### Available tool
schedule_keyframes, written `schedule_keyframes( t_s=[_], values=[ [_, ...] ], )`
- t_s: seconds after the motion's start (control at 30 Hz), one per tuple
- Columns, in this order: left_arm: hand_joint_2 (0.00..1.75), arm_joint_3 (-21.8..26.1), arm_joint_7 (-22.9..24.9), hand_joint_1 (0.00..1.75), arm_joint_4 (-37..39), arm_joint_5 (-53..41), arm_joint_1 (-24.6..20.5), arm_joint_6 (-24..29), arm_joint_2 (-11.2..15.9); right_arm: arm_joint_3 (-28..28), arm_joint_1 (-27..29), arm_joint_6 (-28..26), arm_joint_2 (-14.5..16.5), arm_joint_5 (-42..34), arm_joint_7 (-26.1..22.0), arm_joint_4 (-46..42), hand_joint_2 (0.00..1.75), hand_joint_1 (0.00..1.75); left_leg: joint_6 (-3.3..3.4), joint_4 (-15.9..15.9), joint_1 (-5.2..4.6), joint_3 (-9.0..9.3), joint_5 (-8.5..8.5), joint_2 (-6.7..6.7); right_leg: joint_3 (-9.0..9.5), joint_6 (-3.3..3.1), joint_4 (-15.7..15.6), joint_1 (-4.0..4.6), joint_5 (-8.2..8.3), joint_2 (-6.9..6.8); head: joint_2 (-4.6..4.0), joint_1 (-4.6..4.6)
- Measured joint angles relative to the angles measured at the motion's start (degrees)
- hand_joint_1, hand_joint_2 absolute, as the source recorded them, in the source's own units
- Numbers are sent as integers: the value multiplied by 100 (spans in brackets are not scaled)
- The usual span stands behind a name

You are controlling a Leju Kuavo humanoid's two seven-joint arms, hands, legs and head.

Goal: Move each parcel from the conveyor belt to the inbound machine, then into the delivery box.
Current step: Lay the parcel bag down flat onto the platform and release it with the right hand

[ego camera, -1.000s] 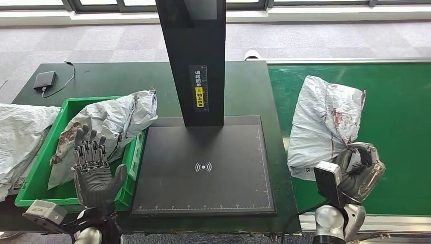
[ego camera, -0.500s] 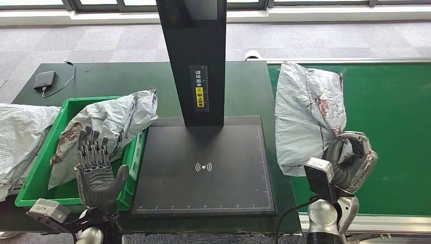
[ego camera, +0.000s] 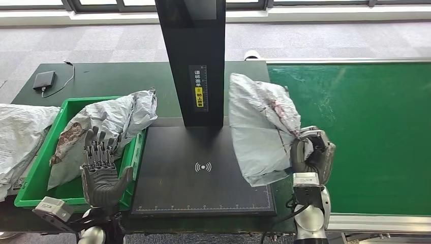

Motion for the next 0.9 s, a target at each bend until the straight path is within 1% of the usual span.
schedule_keyframes(
  t_s=[0.07,0.2,0.47,0.6,0.9],
  values=[
    [175,0,0,0,28,-21,-8,-7,1,347,39,252,-22,-95,-4,-5,175,175,0,0,1,-1,0,-1,1,0,0,1,-1,-2,0,-1],
    [175,0,0,0,67,-16,-47,-1,6,758,10,422,-48,-109,102,12,175,175,0,0,1,-1,0,-1,2,0,0,0,0,-2,0,1],
    [175,0,0,0,69,18,-56,11,9,885,-17,532,-56,-103,160,56,175,175,0,0,0,-1,0,-1,3,0,0,-1,0,-2,1,-1],
    [175,0,0,0,86,45,-60,21,9,1139,-113,869,-61,-142,208,482,175,175,0,0,0,-1,0,-3,4,0,0,-1,0,-3,1,-1],
    [175,0,0,0,126,41,-71,22,9,1227,-165,1354,-61,-433,157,818,175,175,0,0,0,-1,0,-3,4,0,0,0,-1,-4,1,-1]
  ],
)
